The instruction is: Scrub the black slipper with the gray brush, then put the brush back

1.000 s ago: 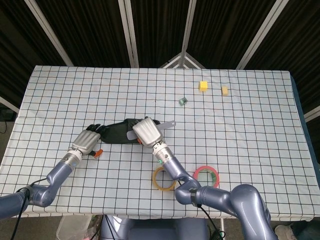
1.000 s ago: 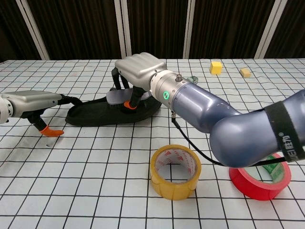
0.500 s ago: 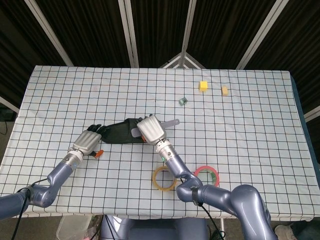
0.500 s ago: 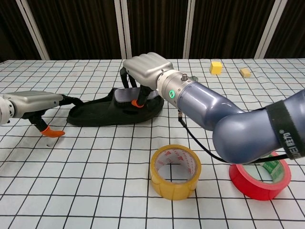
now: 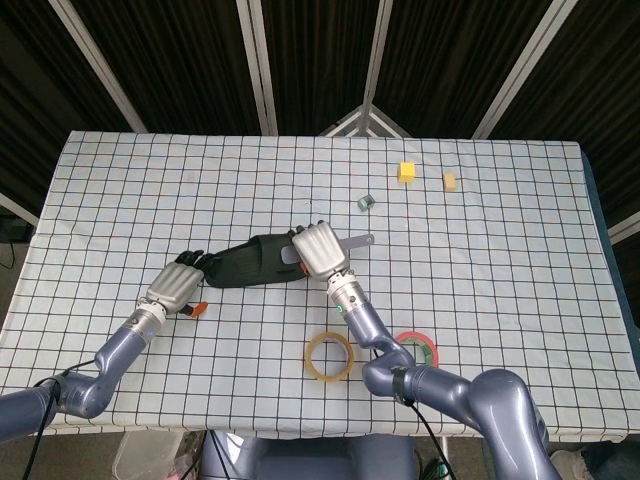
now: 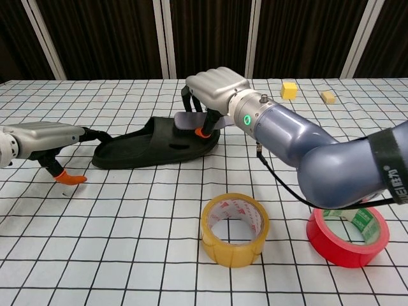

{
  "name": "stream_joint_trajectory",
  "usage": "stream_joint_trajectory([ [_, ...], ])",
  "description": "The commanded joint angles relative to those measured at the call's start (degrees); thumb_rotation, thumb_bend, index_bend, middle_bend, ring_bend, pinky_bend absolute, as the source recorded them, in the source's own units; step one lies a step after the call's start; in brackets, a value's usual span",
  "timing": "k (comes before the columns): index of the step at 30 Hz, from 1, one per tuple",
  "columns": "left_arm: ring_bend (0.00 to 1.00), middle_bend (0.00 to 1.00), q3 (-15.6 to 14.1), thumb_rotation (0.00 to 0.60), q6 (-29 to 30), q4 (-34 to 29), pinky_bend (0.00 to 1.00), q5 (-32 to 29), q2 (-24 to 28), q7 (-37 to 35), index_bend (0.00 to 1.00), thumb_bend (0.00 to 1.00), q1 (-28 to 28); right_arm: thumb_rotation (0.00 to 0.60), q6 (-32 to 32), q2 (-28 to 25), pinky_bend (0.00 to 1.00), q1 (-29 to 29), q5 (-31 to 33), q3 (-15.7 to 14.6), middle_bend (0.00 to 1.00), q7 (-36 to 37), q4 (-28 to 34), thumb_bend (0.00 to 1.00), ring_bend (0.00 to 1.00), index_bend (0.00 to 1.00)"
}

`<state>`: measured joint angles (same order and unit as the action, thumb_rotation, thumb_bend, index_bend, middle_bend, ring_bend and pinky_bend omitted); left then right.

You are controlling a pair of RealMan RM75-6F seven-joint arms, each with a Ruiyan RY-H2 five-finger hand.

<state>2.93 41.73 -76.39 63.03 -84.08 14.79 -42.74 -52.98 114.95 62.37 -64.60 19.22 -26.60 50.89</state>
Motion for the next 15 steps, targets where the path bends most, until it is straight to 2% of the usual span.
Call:
stream_joint_trajectory([
  [1, 0.03, 0.07, -0.1, 0.538, 0.0, -0.2, 0.08, 0.0, 0.0, 0.1, 0.05, 0.48, 0.0, 0.6, -0.8, -0.5, 0.56, -0.4, -0.9, -0.6, 0.66, -0.7, 2.3, 0.67, 0.58, 0.73],
  [15, 0.03, 0.07, 0.1, 0.538, 0.6, -1.4, 0.08, -0.3, -0.2, 1.1, 0.05, 0.48, -0.5, 0.6, -3.4, -0.7, 0.56, -0.5, -2.7, -1.4, 0.67, -4.6, 10.7, 0.67, 0.58, 0.73],
])
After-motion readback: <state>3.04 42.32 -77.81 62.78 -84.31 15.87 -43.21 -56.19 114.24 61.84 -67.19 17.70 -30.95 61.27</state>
